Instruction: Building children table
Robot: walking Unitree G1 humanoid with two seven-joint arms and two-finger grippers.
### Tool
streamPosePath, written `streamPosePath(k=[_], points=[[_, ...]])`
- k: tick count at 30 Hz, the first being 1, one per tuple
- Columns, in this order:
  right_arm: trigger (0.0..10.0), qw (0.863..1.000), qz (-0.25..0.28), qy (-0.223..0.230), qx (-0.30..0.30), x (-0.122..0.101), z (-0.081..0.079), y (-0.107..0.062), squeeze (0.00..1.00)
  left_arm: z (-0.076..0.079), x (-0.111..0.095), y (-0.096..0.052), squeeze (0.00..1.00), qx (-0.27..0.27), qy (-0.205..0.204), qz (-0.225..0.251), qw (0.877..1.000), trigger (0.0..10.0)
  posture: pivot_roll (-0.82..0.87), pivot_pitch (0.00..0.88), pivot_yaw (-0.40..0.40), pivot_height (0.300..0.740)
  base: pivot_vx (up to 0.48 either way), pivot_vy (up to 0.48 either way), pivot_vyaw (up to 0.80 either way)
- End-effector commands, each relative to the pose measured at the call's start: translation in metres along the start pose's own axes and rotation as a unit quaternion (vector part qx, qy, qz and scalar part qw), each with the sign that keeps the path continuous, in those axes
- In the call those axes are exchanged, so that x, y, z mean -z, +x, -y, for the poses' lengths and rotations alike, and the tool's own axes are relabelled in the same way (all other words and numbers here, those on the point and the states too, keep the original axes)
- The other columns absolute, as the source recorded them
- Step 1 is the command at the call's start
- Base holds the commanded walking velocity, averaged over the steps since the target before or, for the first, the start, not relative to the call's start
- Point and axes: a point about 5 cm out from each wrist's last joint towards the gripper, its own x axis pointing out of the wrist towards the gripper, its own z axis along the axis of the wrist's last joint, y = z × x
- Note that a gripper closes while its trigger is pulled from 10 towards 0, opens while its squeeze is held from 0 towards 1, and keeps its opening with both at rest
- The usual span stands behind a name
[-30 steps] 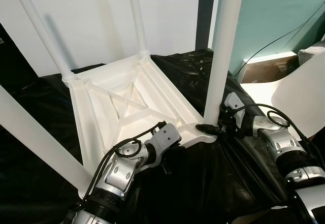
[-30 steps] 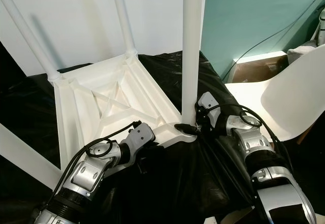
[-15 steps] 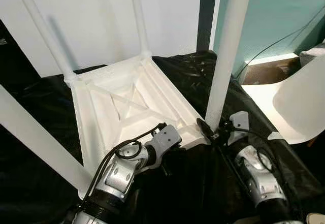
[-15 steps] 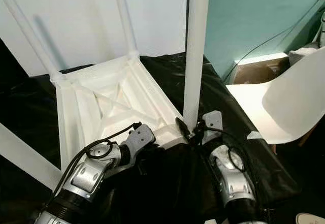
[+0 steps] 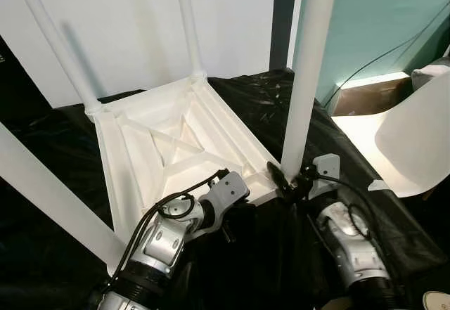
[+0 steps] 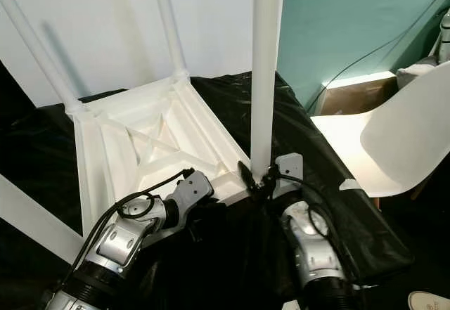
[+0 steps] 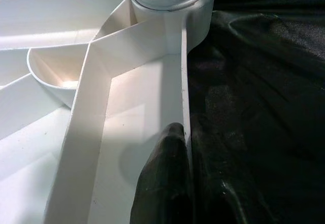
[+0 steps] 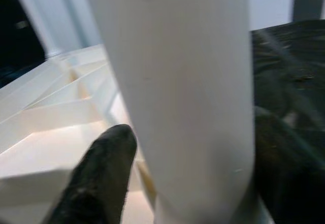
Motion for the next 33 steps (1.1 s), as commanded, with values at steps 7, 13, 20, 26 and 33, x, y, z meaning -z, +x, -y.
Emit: streamPosePath(k=[7, 13, 20, 26, 33], points=[[10.0, 0.968, -0.062, -0.070, -0.232, -0.010, 0.002, 0.017, 0.00, 0.005, 0.045, 0.006, 0.00, -0.028, -0.065, -0.083, 0.994, 10.0, 0.09, 0.000, 0.030, 0.740, 0.000, 0.000, 0.00], [10.0, 0.932, -0.127, -0.117, -0.319, -0.011, 0.016, 0.016, 0.00, 0.005, 0.046, 0.005, 0.00, -0.030, -0.067, -0.083, 0.994, 10.0, 0.09, 0.000, 0.025, 0.740, 0.000, 0.000, 0.00], [0.0, 0.910, -0.169, -0.105, -0.363, -0.010, 0.028, 0.019, 0.00, 0.006, 0.046, 0.004, 0.00, -0.036, -0.072, -0.081, 0.993, 10.0, 0.11, 0.000, 0.018, 0.740, 0.000, 0.000, 0.00], [0.0, 0.942, -0.120, -0.056, -0.309, -0.010, 0.015, 0.021, 0.00, 0.007, 0.049, 0.000, 0.00, -0.041, -0.077, -0.084, 0.993, 10.0, 0.13, 0.000, 0.004, 0.740, 0.000, 0.000, 0.00], [0.0, 0.997, 0.008, -0.002, -0.075, -0.015, -0.007, 0.029, 0.00, 0.006, 0.048, 0.000, 0.00, -0.046, -0.080, -0.081, 0.992, 10.0, 0.14, 0.000, 0.002, 0.740, 0.000, 0.000, 0.00]])
